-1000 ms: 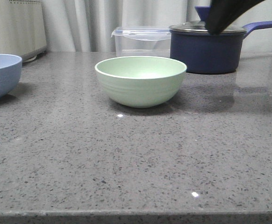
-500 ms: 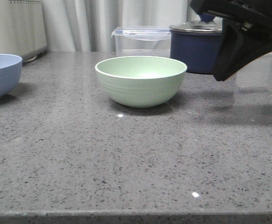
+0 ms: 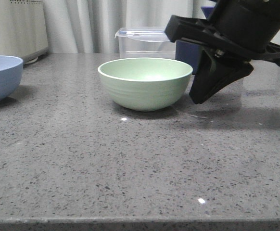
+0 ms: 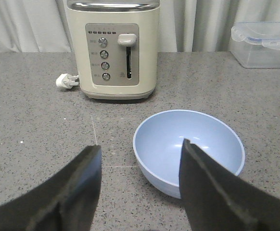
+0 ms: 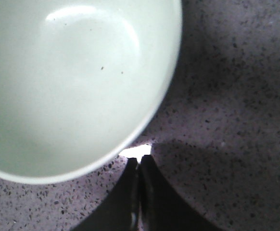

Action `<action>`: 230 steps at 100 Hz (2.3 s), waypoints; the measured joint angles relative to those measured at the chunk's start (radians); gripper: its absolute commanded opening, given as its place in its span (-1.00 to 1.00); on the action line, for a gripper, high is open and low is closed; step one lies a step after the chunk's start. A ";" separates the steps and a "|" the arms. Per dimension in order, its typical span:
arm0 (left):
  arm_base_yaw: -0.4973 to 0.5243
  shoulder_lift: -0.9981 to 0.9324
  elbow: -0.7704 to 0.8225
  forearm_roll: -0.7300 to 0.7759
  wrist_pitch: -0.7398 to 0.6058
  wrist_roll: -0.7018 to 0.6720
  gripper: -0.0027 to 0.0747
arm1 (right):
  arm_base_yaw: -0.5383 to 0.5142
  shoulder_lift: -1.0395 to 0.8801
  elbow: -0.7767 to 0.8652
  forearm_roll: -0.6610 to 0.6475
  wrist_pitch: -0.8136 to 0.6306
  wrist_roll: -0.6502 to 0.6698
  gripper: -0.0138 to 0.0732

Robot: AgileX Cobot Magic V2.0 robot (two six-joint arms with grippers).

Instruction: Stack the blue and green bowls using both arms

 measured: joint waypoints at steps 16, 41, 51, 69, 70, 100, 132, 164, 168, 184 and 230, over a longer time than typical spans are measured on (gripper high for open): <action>0.000 0.000 0.000 0.000 0.000 0.000 0.02 | 0.000 0.006 0.000 0.019 -0.014 -0.002 -0.75; 0.000 0.000 0.000 0.000 0.000 0.000 0.02 | 0.002 0.006 0.000 0.038 -0.033 -0.004 -0.75; 0.000 0.000 0.000 0.000 0.000 0.000 0.02 | 0.002 0.006 0.000 0.038 -0.036 -0.004 -0.75; 0.000 0.057 -0.030 0.011 0.039 0.000 0.02 | 0.002 0.006 0.000 0.039 -0.036 -0.004 -0.75; 0.000 0.067 -0.038 0.011 0.048 0.000 0.02 | 0.002 0.006 0.000 0.039 -0.036 -0.004 -0.75; 0.005 0.408 -0.280 0.028 0.236 -0.088 0.02 | 0.002 0.006 0.000 0.039 -0.036 -0.004 -0.75; 0.007 0.804 -0.566 -0.003 0.421 -0.088 0.02 | 0.002 0.006 0.000 0.039 -0.036 -0.004 -0.75; 0.007 1.023 -0.681 -0.020 0.519 -0.072 0.02 | 0.002 0.006 0.000 0.039 -0.036 -0.004 -0.75; 0.007 1.034 -0.682 -0.020 0.521 -0.072 0.02 | 0.002 0.006 0.000 0.039 -0.036 -0.004 -0.75; 0.007 1.049 -0.682 -0.018 0.523 -0.072 -0.12 | 0.002 0.006 0.000 0.039 -0.036 -0.004 -0.75; 0.007 1.049 -0.683 -0.010 0.525 -0.072 -0.98 | 0.002 0.006 0.000 0.039 -0.036 -0.004 -0.75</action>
